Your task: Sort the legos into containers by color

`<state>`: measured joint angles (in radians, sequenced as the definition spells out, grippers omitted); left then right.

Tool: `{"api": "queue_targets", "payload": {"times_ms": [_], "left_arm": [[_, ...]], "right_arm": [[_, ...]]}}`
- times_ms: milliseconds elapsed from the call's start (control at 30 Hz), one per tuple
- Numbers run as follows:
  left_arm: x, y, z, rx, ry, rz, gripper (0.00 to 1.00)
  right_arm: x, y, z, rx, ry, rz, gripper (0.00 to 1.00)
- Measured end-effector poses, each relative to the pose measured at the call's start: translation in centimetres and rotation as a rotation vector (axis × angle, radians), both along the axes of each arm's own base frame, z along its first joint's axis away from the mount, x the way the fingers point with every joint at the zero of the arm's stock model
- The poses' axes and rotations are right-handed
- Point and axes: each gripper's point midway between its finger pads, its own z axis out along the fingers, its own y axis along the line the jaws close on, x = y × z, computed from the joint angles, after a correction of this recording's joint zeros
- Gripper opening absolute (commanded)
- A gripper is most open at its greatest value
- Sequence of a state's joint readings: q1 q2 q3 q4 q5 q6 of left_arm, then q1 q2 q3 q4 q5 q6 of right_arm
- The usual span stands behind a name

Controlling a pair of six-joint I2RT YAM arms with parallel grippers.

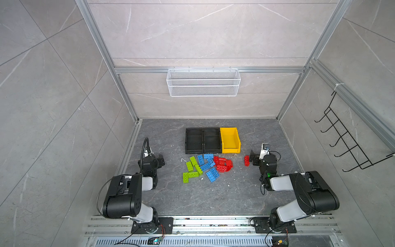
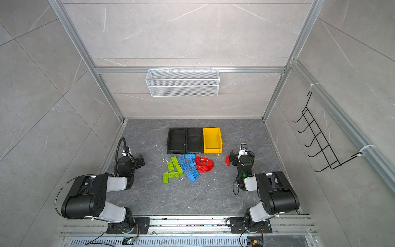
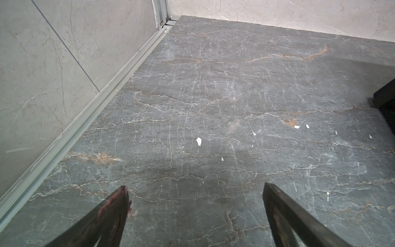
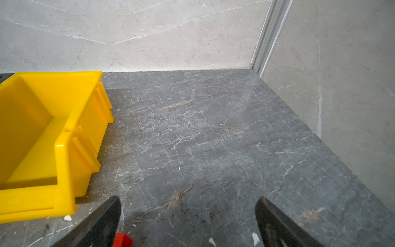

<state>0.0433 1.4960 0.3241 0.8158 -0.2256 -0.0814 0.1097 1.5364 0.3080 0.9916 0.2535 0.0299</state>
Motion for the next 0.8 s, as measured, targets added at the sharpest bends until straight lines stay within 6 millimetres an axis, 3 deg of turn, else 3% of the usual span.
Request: {"api": "queue_targets", "payload": {"times_ms": [133,267,400,533,600,667,733,800], "left_arm": [[0.0,0.0,0.0,0.0,0.0,0.0,0.99],[0.0,-0.1,0.6,0.001,0.031,0.0,0.99],[0.3,-0.6,5.9,-0.057,-0.032,-0.001,0.99],[-0.4,-4.0,12.7,-0.187,-0.196,-0.098,0.99],[-1.4,-7.7,14.1,-0.221,-0.222,-0.2,0.99],[-2.6,-12.1,14.1,-0.237,-0.212,-0.326,0.99],[-4.0,-15.3,13.0,-0.245,-0.175,-0.428,1.0],[-5.0,-16.4,10.9,-0.245,-0.128,-0.467,0.99]], "right_arm": [[-0.2,-0.3,0.3,-0.002,0.001,-0.018,0.94],[-0.7,-0.5,3.1,-0.003,-0.033,-0.029,0.93],[0.0,0.7,7.2,0.085,-0.011,-0.007,0.78],[1.2,3.3,10.6,0.203,0.096,0.065,0.71],[0.6,4.7,10.4,0.236,0.175,0.094,0.7],[-1.0,6.0,8.4,0.246,0.289,0.111,0.7],[-2.8,6.7,5.9,0.241,0.408,0.109,0.69],[-4.1,6.7,4.0,0.235,0.499,0.098,0.65]]}}
